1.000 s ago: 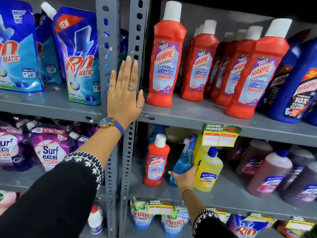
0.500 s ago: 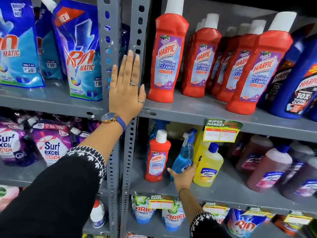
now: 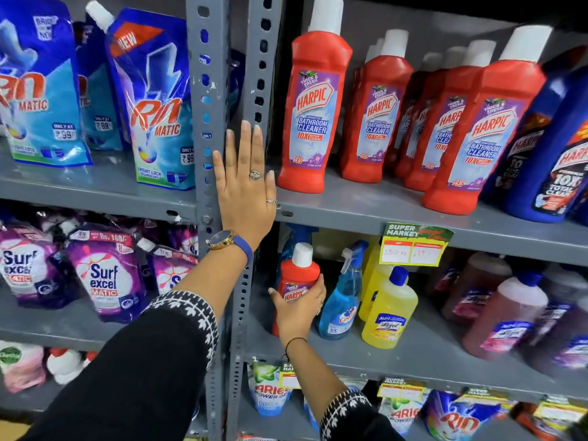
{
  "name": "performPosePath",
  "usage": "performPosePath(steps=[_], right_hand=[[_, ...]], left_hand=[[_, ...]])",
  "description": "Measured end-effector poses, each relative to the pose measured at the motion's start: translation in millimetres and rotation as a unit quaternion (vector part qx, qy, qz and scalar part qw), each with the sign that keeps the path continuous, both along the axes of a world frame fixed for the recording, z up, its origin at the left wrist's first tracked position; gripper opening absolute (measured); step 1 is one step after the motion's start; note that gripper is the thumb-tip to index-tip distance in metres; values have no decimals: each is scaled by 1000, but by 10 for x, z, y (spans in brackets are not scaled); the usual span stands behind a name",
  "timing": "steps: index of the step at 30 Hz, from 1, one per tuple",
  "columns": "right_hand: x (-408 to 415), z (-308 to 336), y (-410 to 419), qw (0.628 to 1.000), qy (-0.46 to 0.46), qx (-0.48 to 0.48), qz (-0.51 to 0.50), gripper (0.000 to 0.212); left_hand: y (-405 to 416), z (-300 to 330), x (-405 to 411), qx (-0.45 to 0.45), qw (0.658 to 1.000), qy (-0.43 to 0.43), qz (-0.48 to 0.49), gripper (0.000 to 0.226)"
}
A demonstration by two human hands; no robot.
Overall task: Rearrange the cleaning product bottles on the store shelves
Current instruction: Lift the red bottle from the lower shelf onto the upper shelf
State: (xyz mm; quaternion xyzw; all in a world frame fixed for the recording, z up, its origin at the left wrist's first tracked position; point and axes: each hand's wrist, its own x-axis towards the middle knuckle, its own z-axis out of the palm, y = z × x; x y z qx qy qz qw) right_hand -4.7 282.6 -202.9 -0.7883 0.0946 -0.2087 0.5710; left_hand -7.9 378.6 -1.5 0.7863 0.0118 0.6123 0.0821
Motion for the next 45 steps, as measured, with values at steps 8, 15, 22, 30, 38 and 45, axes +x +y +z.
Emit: performPosePath(steps=[8,15,22,30,38,45], right_hand=[[106,-100,26,999,43,-8,-13,112],[48,-116,-36,999,35,8,13,104],[-247,36,-80,996,-10,43,73,103],[-622,666,-184,988,-106,52,102,104],[-863,1600,-288,961,-255,83,69,101],[-720,2520,-367,929,-352,108,16,102]], left_hand=[[5,-12,23,6,1000,-9,11,63],[6,-6,30,7,1000,-12,8,64],[3,-17,40,8,1000,-13,8,65],[-1,-18,27,6,1000,-6,-1,66],[23,-14,37,0,1000,-5,-25,66],[28,-14,30,-6,999,-9,-40,69]])
